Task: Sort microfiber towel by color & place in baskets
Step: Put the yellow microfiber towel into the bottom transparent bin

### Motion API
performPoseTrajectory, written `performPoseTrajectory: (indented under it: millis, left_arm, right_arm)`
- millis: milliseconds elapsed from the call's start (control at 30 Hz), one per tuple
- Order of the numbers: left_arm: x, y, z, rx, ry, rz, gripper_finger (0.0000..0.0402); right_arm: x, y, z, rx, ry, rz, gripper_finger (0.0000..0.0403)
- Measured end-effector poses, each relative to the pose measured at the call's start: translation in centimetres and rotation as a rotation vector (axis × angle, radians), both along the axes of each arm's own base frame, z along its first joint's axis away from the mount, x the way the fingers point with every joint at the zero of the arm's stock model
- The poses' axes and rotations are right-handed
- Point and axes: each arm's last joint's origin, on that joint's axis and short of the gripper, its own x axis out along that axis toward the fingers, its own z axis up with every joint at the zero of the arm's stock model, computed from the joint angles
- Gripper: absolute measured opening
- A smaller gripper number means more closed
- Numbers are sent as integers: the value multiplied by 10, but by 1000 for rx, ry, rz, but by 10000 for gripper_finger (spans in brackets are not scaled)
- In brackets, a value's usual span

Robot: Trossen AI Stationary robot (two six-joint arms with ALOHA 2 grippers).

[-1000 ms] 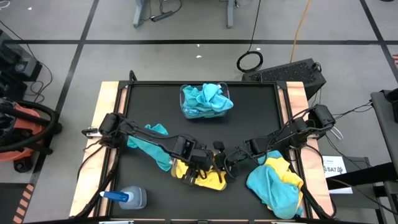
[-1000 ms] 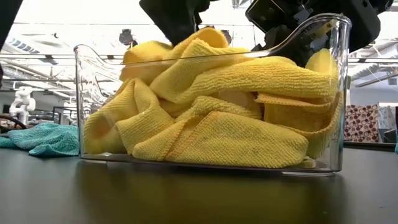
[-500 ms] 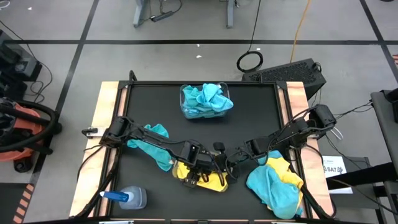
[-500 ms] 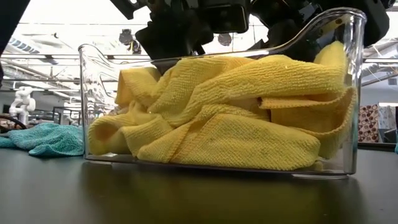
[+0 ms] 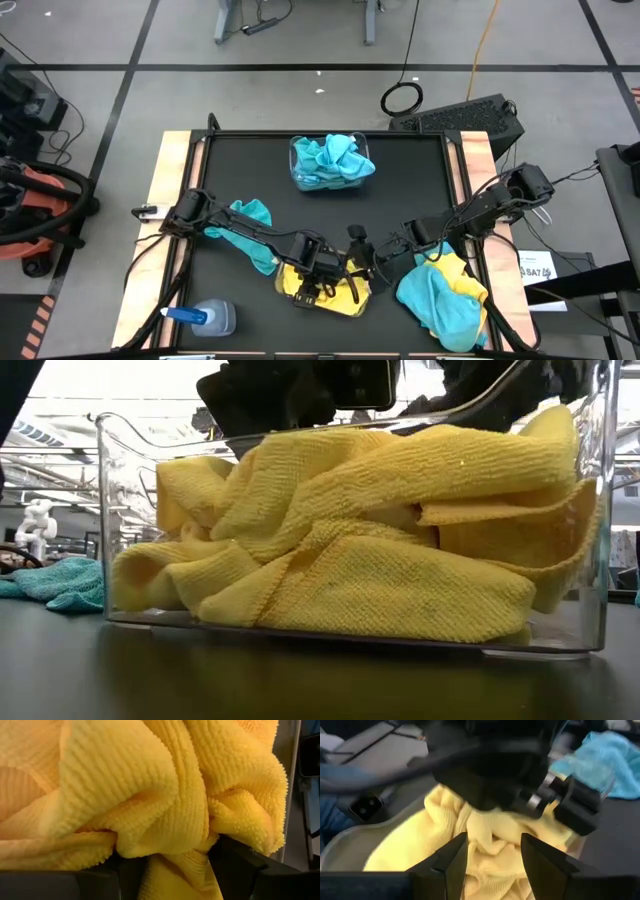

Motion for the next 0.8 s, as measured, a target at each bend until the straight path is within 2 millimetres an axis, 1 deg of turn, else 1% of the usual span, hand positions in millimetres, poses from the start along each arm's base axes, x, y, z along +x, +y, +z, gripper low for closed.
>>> performPoseTrajectory:
  millis: [200,400,500,633,800]
  left_arm:
    - [-1,-4,1,-9,13,28,212]
    - [1,-11,17,-18,-2,15,212]
    - [-1,-14,30,-22,-15,5,212]
    - [-6,-12,50,-18,-48,7,212]
    - [-17,-7,78,10,-119,28,212]
  right_arm:
    - [-10,1,19,5,-53,23,180]
    - [-24,3,37,9,-81,47,180]
    - [-32,3,44,7,-72,54,180]
    - [-42,4,52,20,-68,63,180]
    - [-47,5,54,22,-51,71,180]
